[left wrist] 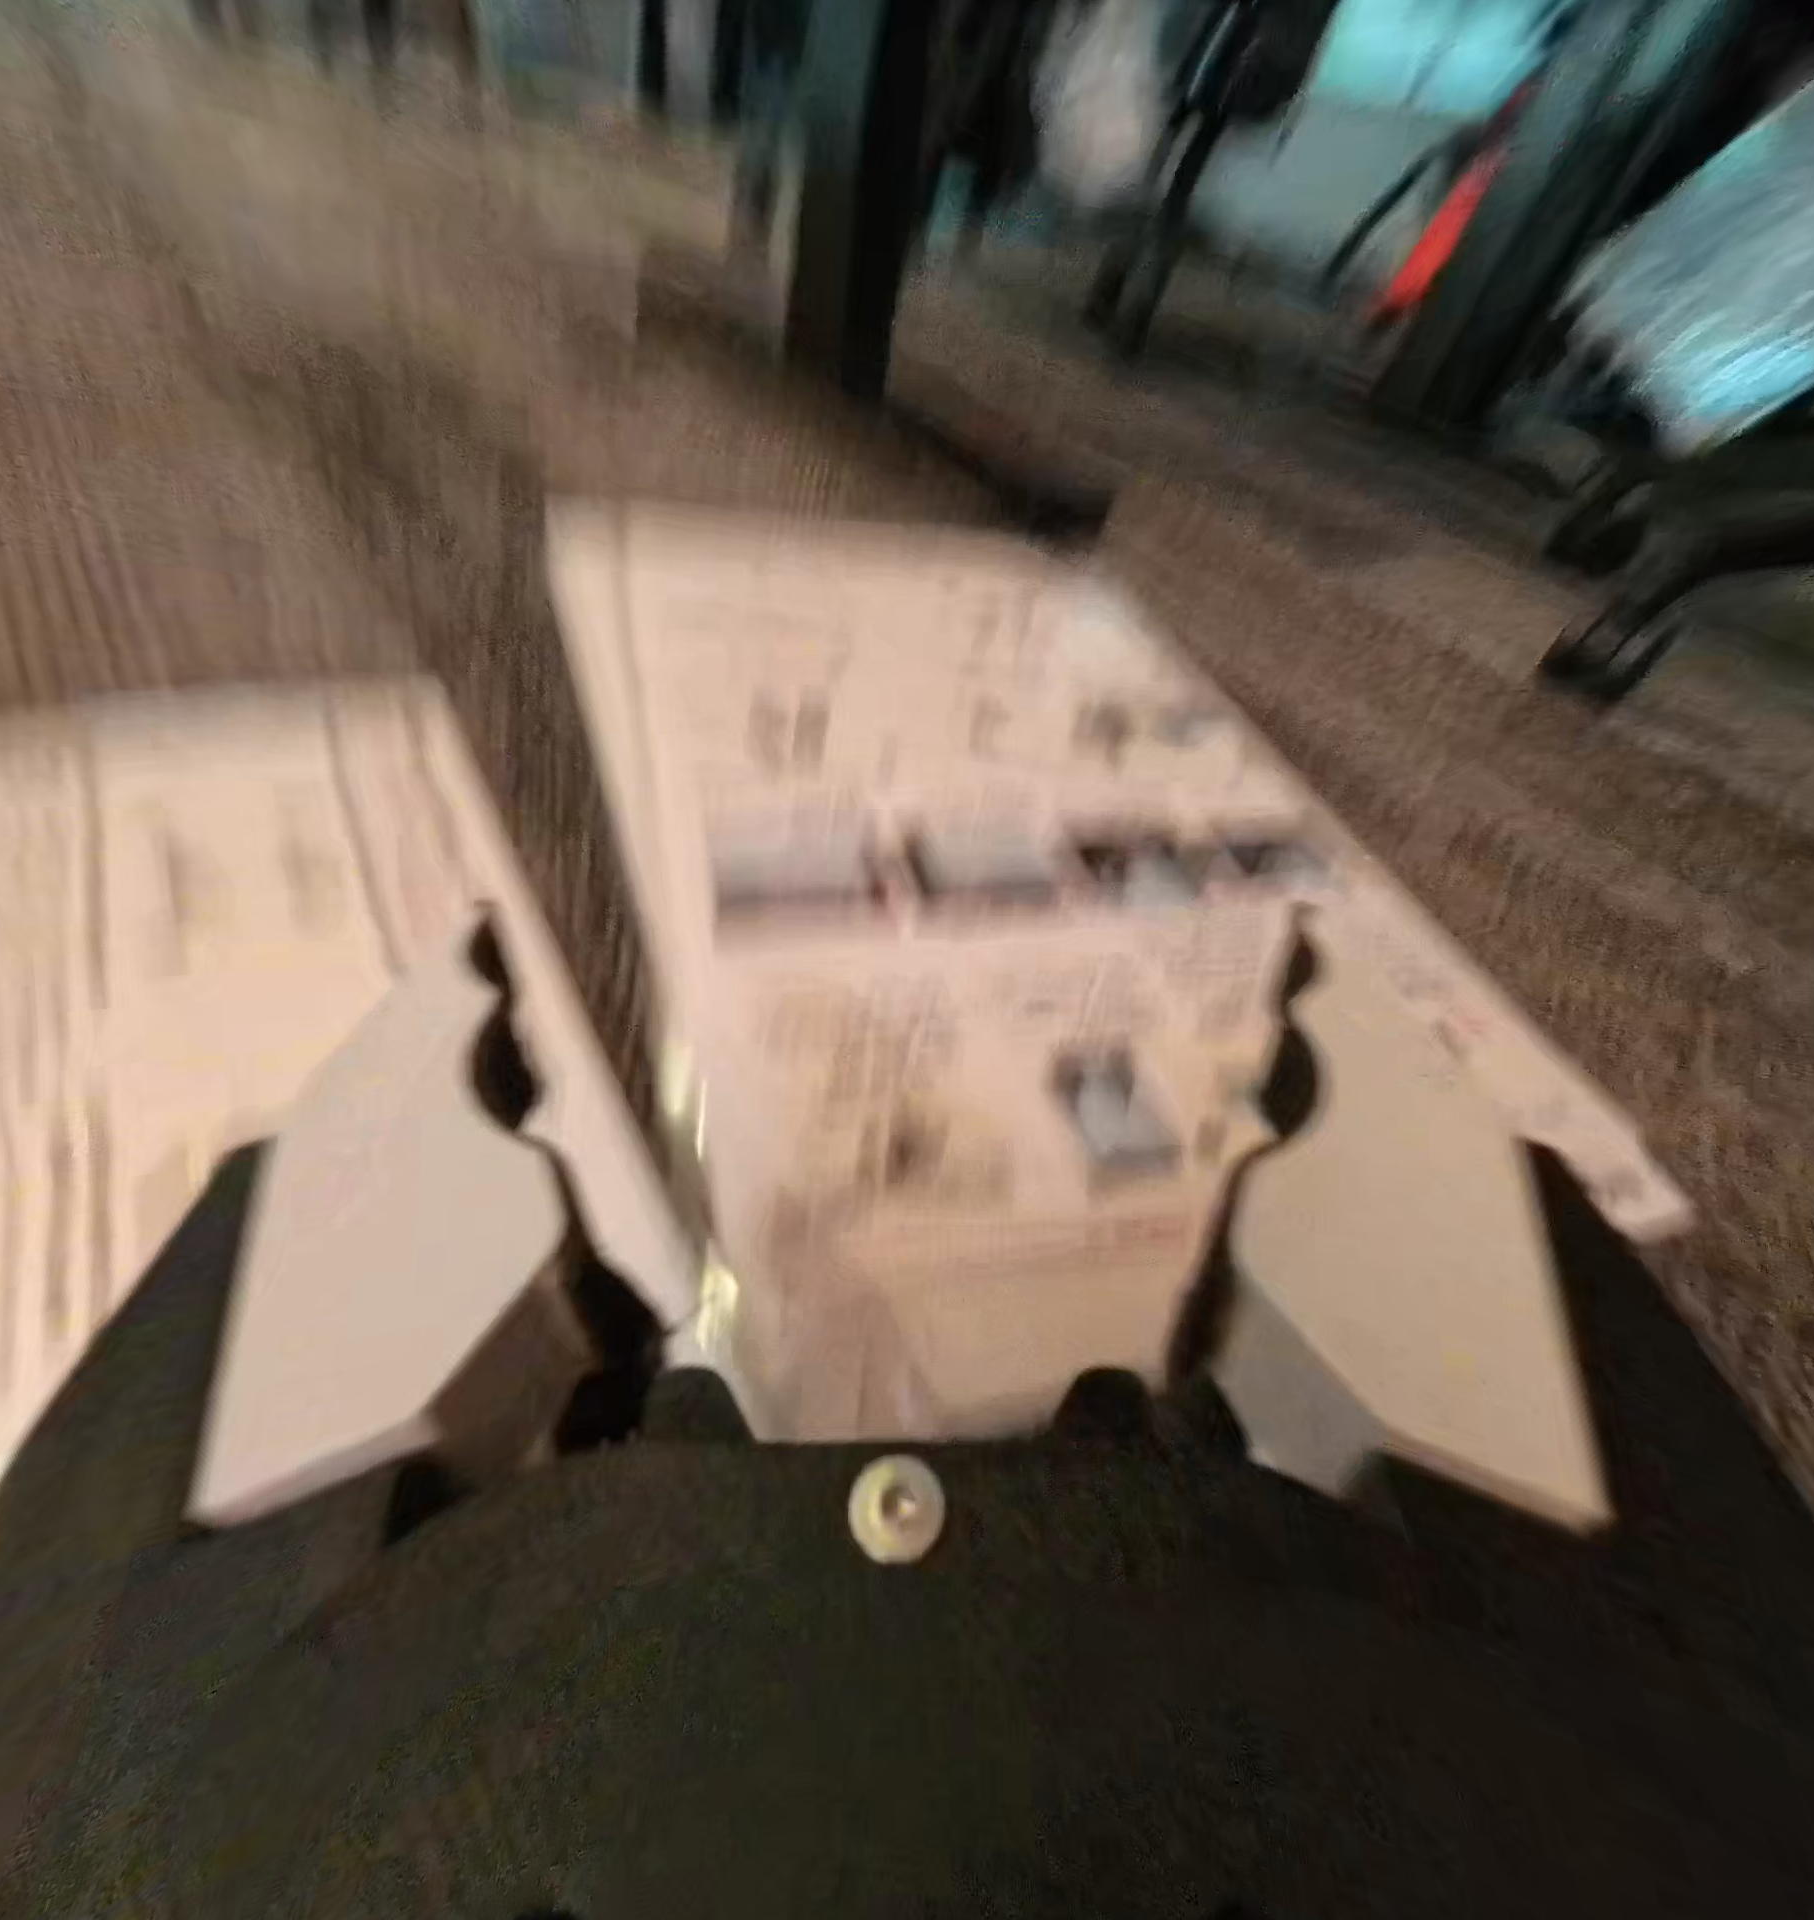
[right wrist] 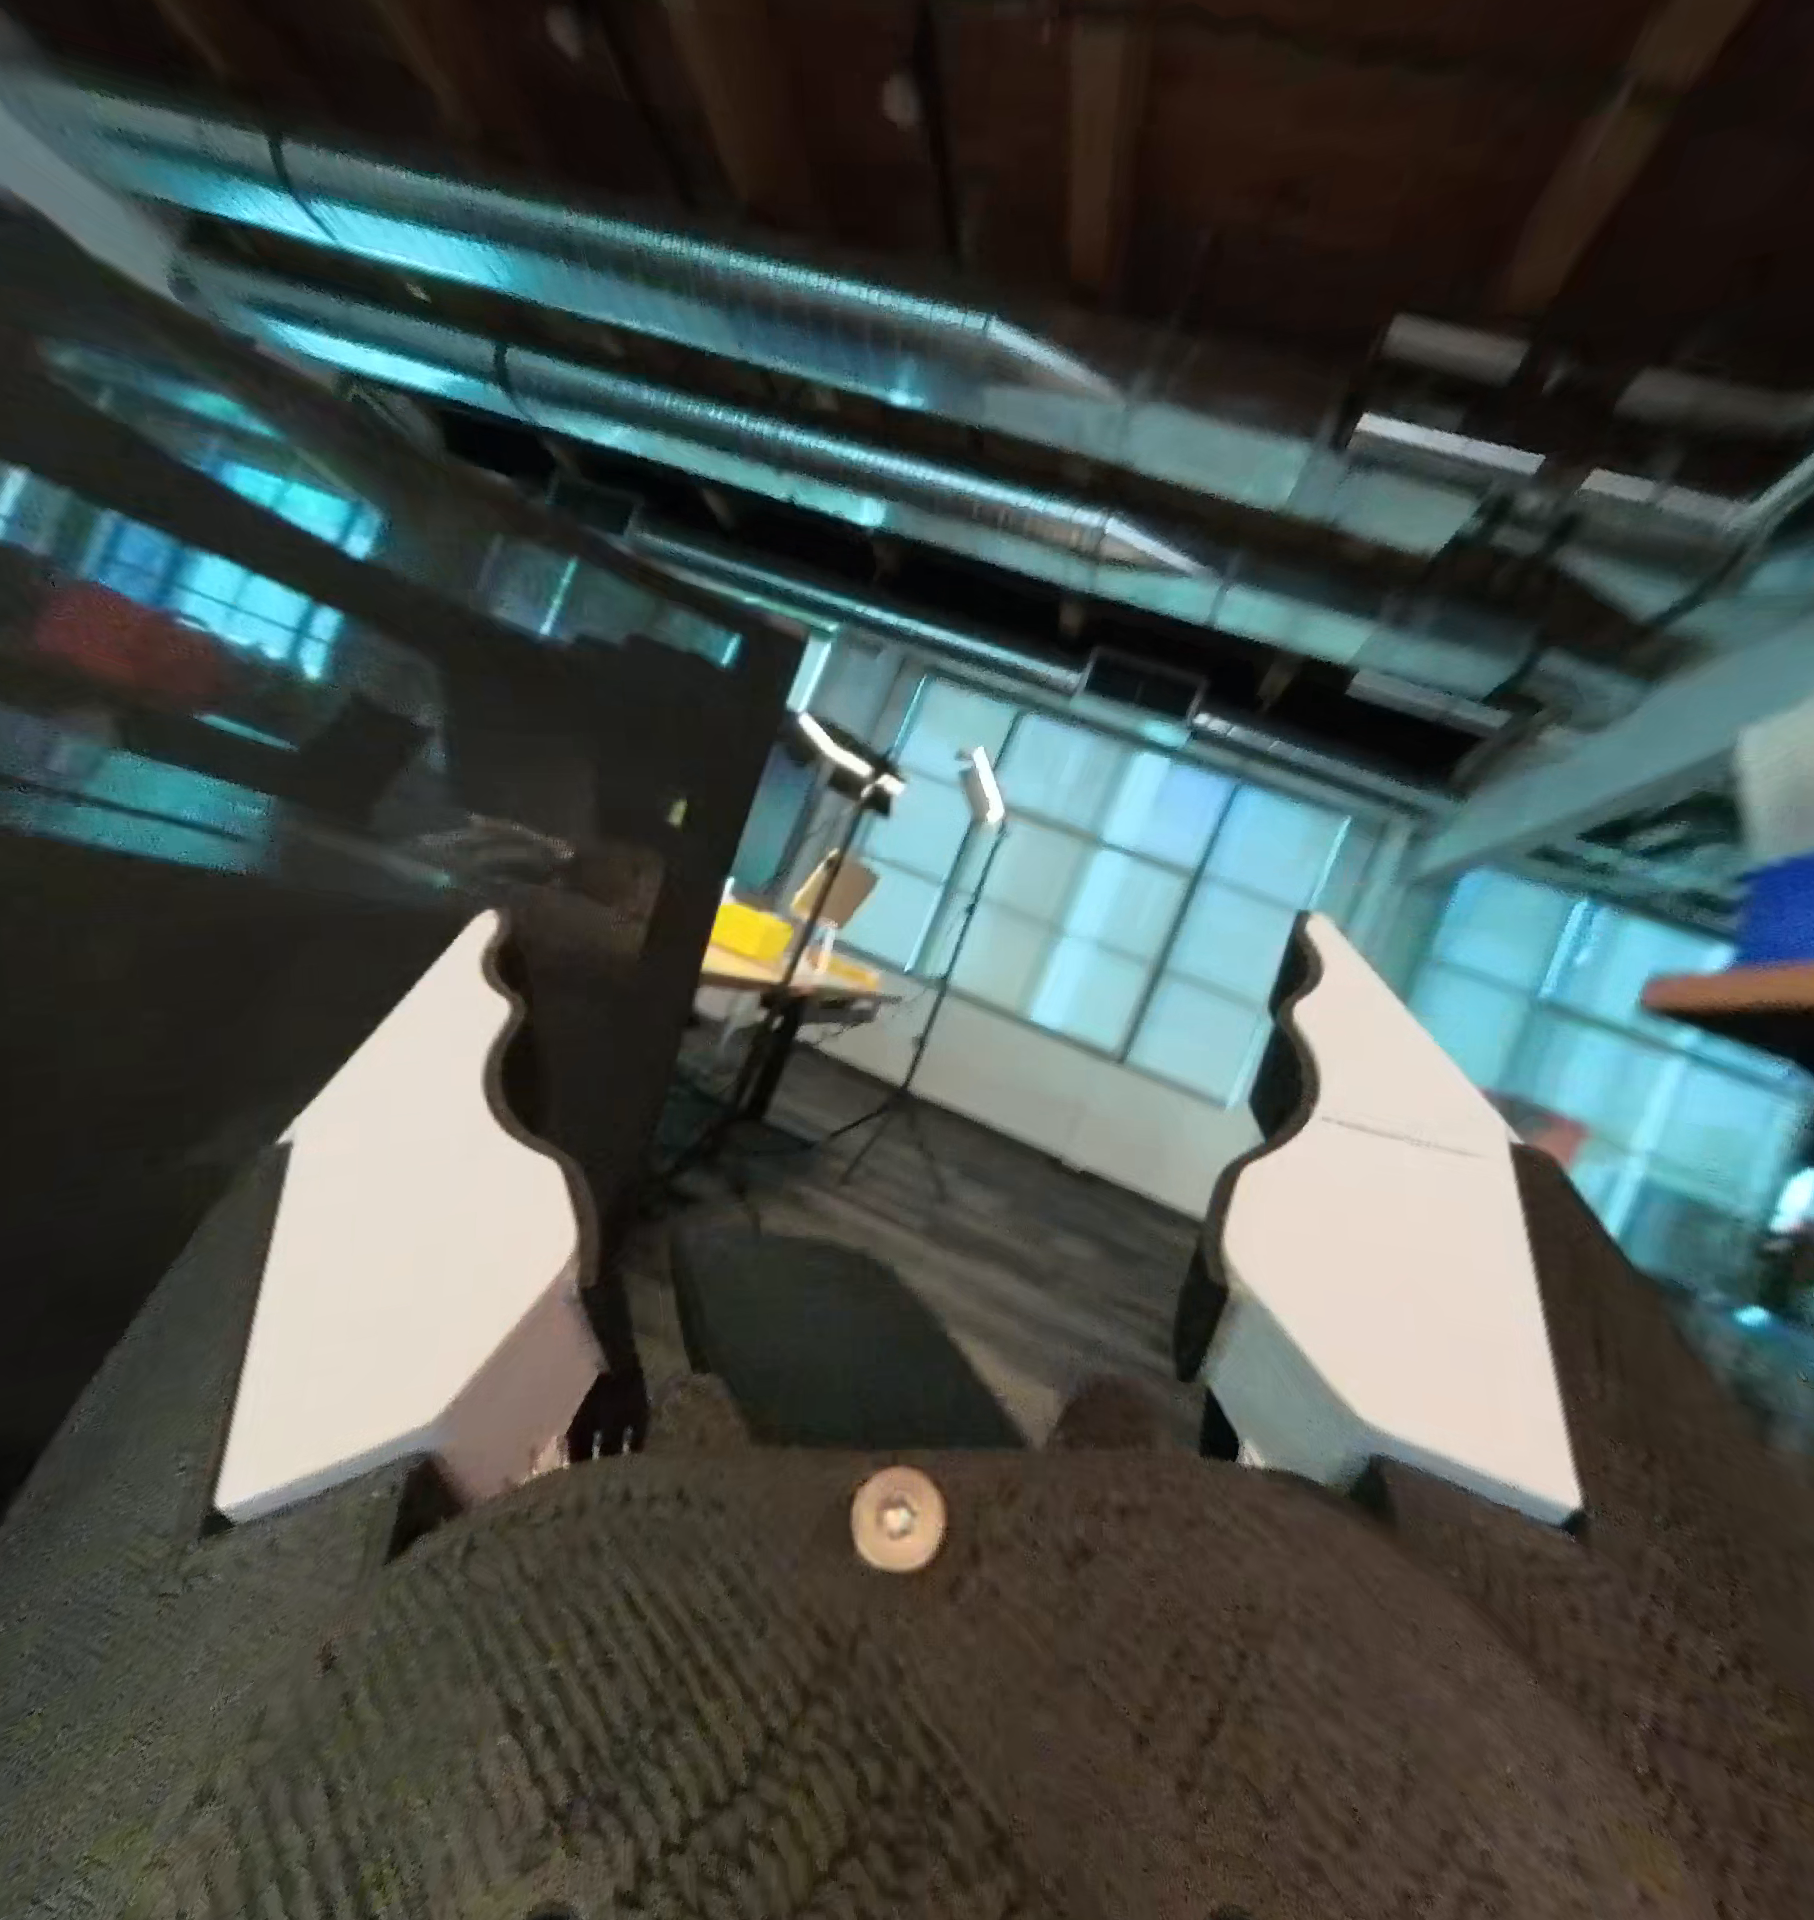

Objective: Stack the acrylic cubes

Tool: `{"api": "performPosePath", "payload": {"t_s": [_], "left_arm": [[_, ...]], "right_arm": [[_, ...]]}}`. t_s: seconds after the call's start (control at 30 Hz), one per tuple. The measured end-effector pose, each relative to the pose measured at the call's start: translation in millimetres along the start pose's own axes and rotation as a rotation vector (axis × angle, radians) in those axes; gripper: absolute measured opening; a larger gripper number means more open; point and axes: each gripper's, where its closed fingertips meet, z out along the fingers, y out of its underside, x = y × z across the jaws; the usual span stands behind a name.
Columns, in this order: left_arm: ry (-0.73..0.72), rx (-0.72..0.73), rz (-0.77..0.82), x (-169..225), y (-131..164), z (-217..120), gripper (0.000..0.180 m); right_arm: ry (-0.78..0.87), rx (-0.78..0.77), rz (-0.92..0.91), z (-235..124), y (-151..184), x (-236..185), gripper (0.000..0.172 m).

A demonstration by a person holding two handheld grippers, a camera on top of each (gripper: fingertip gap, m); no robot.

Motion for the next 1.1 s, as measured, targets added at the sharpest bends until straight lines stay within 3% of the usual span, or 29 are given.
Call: {"api": "performPosePath", "payload": {"t_s": [0.07, 0.1, 0.17, 0.3, 0.43, 0.57, 0.7, 0.8, 0.87, 0.97, 1.1], "left_arm": [[-0.035, 0.454, 0.192, 35, -106, -1, 0.156], [-0.030, 0.561, 0.242, 56, -145, 2, 0.157], [0.069, 0.569, 0.325, 112, -207, 21, 0.157], [0.122, 0.691, 0.459, 223, -358, 48, 0.157], [0.320, 0.656, 0.481, 351, -483, 70, 0.156], [0.492, 0.564, 0.540, 466, -583, 59, 0.141], [0.592, 0.399, 0.574, 548, -667, 38, 0.115], [0.648, 0.350, 0.618, 605, -725, 19, 0.135], [0.730, 0.297, 0.606, 644, -755, 4, 0.137], [0.918, 0.218, 0.406, 704, -790, -21, 0.149], [1.058, 0.054, 0.221, 768, -798, -22, 0.158]], "right_arm": [[-0.089, 0.011, 0.091, -1, 13, 1, 0.125], [-0.143, 0.018, 0.140, 2, 11, -1, 0.120], [-0.213, 0.038, 0.155, 7, 6, 0, 0.128], [-0.269, 0.139, 0.165, -9, -24, 43, 0.124], [-0.284, 0.007, 0.223, -39, -18, 106, 0.125], [-0.246, -0.111, 0.201, -80, -34, 158, 0.121], [-0.218, -0.309, 0.278, -107, -59, 179, 0.118], [-0.222, -0.478, 0.415, -120, -85, 181, 0.118], [-0.220, -0.529, 0.463, -124, -111, 184, 0.117], [-0.242, -0.540, 0.458, -121, -143, 191, 0.116], [-0.241, -0.502, 0.353, -111, -152, 212, 0.114]]}}
